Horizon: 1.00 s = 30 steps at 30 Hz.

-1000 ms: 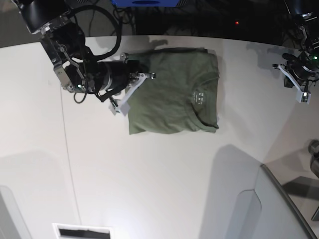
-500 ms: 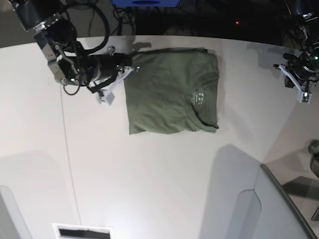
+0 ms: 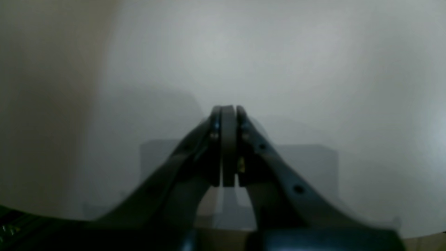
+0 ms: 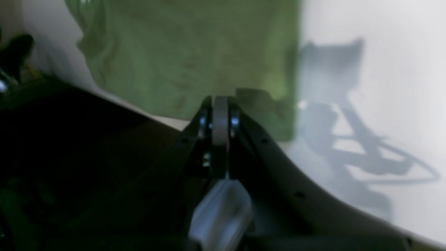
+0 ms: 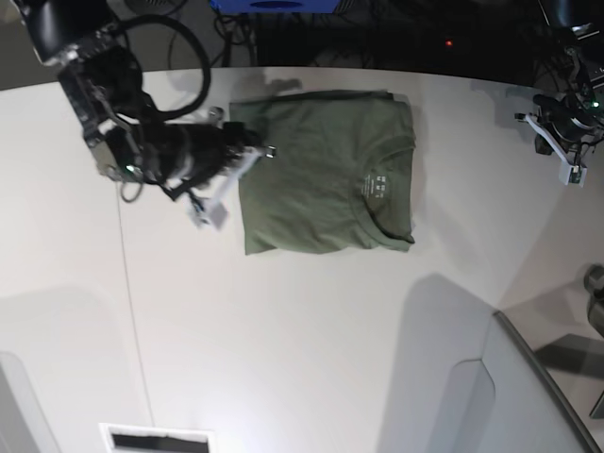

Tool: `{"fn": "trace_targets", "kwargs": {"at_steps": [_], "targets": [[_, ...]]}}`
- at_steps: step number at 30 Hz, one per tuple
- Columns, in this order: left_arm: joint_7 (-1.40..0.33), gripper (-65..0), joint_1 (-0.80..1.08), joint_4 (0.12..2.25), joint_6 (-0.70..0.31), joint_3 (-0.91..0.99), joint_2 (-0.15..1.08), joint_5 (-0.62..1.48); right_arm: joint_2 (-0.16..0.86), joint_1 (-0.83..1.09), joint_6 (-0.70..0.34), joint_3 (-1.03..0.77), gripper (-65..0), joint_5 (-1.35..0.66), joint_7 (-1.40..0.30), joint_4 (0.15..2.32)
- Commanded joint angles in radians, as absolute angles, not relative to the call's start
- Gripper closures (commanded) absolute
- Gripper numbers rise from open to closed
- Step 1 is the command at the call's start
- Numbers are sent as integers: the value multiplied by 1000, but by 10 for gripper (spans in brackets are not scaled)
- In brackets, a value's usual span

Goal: Layout the t-shirt on the table in an organized manner, then fold the t-shirt properly
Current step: 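Withdraw the right gripper from the folded shirt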

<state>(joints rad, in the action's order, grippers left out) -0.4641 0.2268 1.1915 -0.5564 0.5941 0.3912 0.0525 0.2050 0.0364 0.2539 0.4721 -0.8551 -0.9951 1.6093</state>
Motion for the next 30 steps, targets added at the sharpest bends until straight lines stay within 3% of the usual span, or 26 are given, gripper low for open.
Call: {"fn": "trace_targets", "kwargs": {"at_steps": [1, 9, 22, 27, 30], "targets": [[-450, 0, 225, 1204, -553, 601, 414, 61, 191, 16, 251, 499, 0, -866, -995, 1593], [-449, 0, 234, 1199, -553, 601, 412, 61, 151, -7, 246, 573, 0, -866, -935, 1415], [-449, 0, 222, 1204, -553, 599, 407, 68, 248, 13, 255, 565, 0, -869, -937, 1426], [-461, 0, 236, 1259, -565, 516, 384, 96, 251, 15, 383, 573, 0, -871, -937, 1632], [-561, 0, 262, 1310, -673, 490, 377, 271, 255, 5, 418, 558, 0, -866, -937, 1675]]}}
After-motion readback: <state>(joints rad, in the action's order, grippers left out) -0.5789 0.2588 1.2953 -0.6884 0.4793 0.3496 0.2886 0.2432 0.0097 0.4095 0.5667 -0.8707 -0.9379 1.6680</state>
